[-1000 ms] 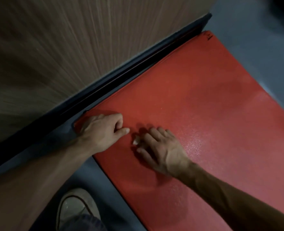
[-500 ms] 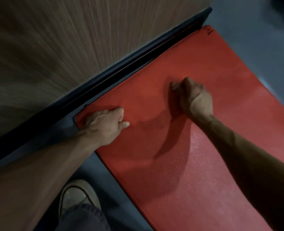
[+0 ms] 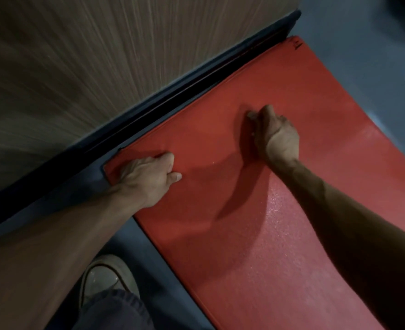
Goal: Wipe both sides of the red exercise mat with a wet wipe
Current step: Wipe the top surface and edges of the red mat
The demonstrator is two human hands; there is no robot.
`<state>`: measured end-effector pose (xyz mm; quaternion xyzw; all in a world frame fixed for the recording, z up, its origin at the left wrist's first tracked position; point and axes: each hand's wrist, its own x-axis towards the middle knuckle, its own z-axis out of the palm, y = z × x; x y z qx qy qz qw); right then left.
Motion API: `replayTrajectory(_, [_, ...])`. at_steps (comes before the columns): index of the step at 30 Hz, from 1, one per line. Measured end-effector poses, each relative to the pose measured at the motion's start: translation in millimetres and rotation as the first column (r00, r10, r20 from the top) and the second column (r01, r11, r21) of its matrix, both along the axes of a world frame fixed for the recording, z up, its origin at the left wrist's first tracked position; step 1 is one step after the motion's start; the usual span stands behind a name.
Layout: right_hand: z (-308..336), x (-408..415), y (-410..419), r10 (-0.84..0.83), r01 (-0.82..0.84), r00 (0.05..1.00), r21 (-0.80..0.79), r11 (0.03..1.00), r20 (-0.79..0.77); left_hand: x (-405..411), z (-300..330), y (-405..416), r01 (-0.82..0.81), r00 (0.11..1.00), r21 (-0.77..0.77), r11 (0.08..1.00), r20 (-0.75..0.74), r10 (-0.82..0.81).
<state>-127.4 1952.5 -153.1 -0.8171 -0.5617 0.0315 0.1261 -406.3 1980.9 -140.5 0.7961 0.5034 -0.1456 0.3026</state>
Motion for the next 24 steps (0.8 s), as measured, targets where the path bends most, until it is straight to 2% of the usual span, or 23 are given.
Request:
replayTrajectory(1, [-2,-14,-6,0.048,-0.047,0.998,0.025,0.999,-0.028,0,0,0,0.003,1.0,-0.001,1.0,-0.003,-0.003])
replayTrajectory(3, [-6,-50,-26,0.279,-0.277,0.956,0.032,0.96,-0.091,-1,-2,2,0.01,1.0,0.006,1.0,-0.008,-0.01])
replayTrajectory(5, [-12,-72,-44,0.558,-0.561,0.827,-0.027,0.827,-0.071,-2,-5,3,0.017,1.0,0.026,1.0,-0.004,-0.017])
replayTrajectory(6, [-12,-67,-44,0.637,-0.638,0.77,-0.032,0.769,-0.032,-2,-5,3,0.018,1.0,0.029,0.999,0.001,-0.018])
replayTrajectory(7, [-10,-56,-35,0.64,-0.639,0.769,-0.014,0.769,0.009,-2,-6,3,0.014,1.0,0.034,0.999,0.007,-0.014])
replayTrajectory(8, [-8,-40,-22,0.568,-0.57,0.82,0.019,0.821,0.065,-2,-5,2,0.011,1.0,0.043,0.999,0.013,-0.011])
replayTrajectory(10, [-2,0,3,0.272,-0.279,0.954,0.035,0.96,0.13,-3,-4,1,0.009,1.0,0.053,0.999,0.006,-0.01])
replayTrajectory(12, [2,29,14,-0.014,0.013,0.995,0.008,1.0,0.104,-3,-4,0,0.011,1.0,0.055,0.998,0.001,-0.011])
replayTrajectory(13, [4,27,14,-0.067,0.066,0.996,0.015,0.998,0.064,-2,-4,-1,0.009,1.0,0.052,0.999,0.005,-0.009])
replayTrajectory(14, [2,17,9,-0.05,0.05,0.998,0.015,0.999,0.028,-3,-4,0,0.006,1.0,0.05,0.999,0.014,-0.006])
replayTrajectory(15, [1,-4,0,0.047,-0.046,0.999,0.024,0.999,-0.019,-3,-4,1,0.005,1.0,0.047,0.999,0.023,-0.006])
replayTrajectory(17, [-4,-61,-32,0.325,-0.325,0.936,0.019,0.945,-0.134,-5,-4,3,0.01,1.0,0.035,0.999,0.029,-0.011])
replayTrajectory(18, [-7,-90,-55,0.488,-0.506,0.85,-0.052,0.861,-0.198,-5,-3,4,0.012,0.999,0.03,0.999,0.032,-0.013])
replayTrajectory(19, [-3,-118,-76,0.634,-0.672,0.729,-0.098,0.734,-0.259,-6,-3,5,0.012,0.999,0.021,1.0,0.036,-0.013])
replayTrajectory(20, [-1,-137,-95,0.749,-0.791,0.605,-0.089,0.606,-0.271,-6,-3,6,0.012,0.999,0.009,1.0,0.043,-0.012])
replayTrajectory(21, [3,-141,-102,0.802,-0.844,0.523,-0.043,0.535,-0.289,-6,-3,6,0.014,0.999,0.002,1.0,0.052,-0.014])
replayTrajectory(22, [11,-133,-93,0.774,-0.817,0.549,-0.008,0.576,-0.315,-6,-3,7,0.015,0.998,0.003,1.0,0.057,-0.015])
replayTrajectory(24, [17,-102,-56,0.607,-0.635,0.755,-0.044,0.771,-0.249,-8,-4,7,0.011,0.998,0.008,1.0,0.056,-0.011])
